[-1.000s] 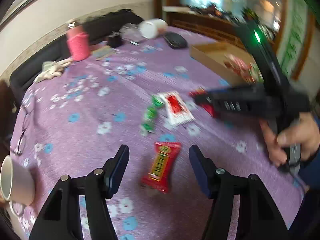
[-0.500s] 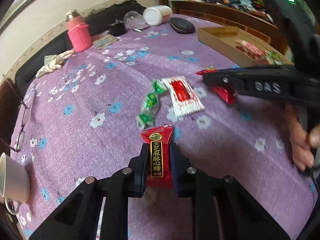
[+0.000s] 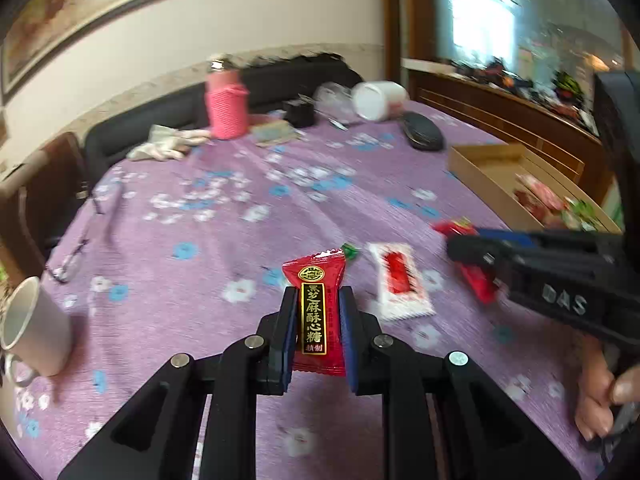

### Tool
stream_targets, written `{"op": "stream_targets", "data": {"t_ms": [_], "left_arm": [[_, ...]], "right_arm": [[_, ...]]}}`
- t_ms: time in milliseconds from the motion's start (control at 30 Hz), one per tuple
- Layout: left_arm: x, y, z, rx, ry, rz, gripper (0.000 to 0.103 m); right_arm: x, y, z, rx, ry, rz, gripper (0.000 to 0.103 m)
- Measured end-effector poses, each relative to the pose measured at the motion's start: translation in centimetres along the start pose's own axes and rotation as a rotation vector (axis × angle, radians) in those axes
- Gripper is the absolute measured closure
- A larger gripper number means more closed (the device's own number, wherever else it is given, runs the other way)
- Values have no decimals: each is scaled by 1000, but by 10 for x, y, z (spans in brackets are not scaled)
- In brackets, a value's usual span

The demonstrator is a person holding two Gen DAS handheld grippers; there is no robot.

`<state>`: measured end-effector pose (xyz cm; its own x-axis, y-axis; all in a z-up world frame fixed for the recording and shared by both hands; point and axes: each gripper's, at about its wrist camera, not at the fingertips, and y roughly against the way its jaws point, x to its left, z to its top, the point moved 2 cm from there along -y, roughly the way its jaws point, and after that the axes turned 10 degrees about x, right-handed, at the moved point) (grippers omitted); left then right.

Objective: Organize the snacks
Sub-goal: 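Grasp the red wrapped candy with the right tool while the left tool holds the red bar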

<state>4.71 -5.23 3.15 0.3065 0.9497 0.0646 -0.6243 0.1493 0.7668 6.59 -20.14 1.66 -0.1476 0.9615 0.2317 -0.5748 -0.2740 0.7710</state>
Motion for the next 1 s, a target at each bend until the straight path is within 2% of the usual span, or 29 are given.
{"op": "stream_targets", "data": {"t_ms": [133, 333, 1000], "left_arm": [[13, 3, 3, -14, 60, 20, 84], [20, 10, 5, -60, 79, 111, 84], [17, 18, 4, -123, 46, 251, 84]], "right_arm": [[5, 2, -1, -11, 18, 3, 82], [11, 5, -2, -31, 43, 14, 82], [23, 8, -4, -52, 85, 40, 82]]}}
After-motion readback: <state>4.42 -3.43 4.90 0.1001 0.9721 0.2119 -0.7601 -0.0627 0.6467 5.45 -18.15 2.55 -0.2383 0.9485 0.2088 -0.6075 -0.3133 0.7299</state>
